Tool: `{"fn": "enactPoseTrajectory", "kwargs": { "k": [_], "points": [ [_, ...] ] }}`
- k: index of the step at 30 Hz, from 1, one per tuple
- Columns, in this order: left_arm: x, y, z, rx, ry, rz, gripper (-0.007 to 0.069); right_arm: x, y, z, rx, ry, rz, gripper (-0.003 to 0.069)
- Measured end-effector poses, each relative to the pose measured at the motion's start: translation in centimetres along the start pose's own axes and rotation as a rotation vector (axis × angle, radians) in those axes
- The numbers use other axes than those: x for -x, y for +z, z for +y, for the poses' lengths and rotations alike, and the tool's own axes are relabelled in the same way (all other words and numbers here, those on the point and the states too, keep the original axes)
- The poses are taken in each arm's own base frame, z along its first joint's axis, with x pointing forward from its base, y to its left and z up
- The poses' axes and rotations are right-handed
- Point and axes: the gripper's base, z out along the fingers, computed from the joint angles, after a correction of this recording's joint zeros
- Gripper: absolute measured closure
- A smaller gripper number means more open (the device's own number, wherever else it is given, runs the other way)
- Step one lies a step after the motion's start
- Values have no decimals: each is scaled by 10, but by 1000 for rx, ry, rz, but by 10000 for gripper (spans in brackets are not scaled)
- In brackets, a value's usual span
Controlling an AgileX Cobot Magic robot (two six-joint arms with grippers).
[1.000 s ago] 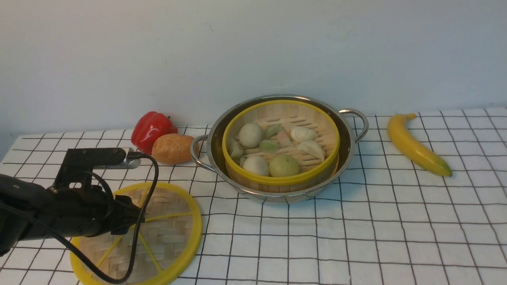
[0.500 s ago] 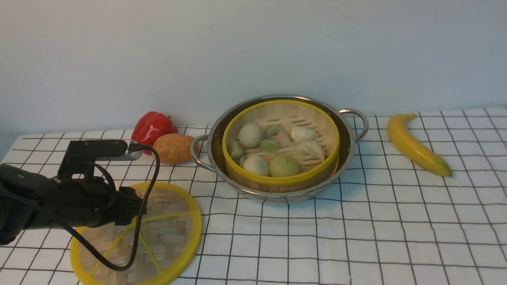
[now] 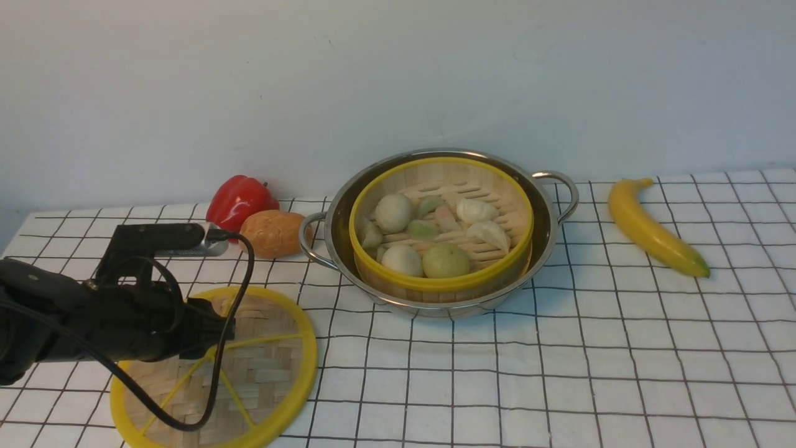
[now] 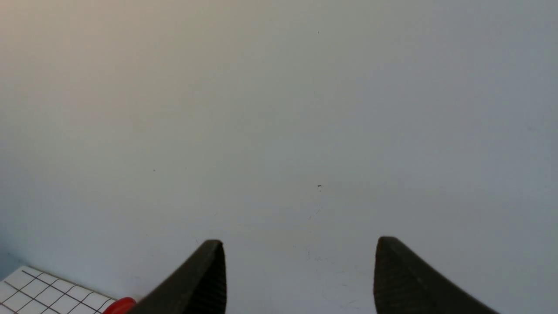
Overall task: Place the steamer in the pot on the white tablecloth, and put the lid on the steamer.
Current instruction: 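Grasp the bamboo steamer lid lying on the table by its centre knob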
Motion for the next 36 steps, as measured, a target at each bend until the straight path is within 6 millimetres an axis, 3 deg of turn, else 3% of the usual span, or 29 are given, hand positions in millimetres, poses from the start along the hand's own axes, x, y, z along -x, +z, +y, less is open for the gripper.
{"fn": "enactPoseTrajectory", "kwargs": {
  "k": [17, 21, 26, 28, 32, 36],
  "points": [
    [-9, 15, 3, -3, 7, 65, 324, 0, 0, 0, 0, 0, 0, 207],
    [-9, 15, 4, 1, 6, 63, 363, 0, 0, 0, 0, 0, 0, 207],
    [-8, 15, 5, 15, 5, 53, 507, 0, 0, 0, -1, 1, 0, 207],
    [-8, 15, 5, 17, 5, 52, 508, 0, 0, 0, -1, 6, 0, 207],
    [-3, 9, 6, 38, 17, 18, 508, 0, 0, 0, 0, 6, 0, 207],
    [9, -11, 3, 59, 71, -61, 508, 0, 0, 0, -2, 5, 0, 207]
  ]
}}
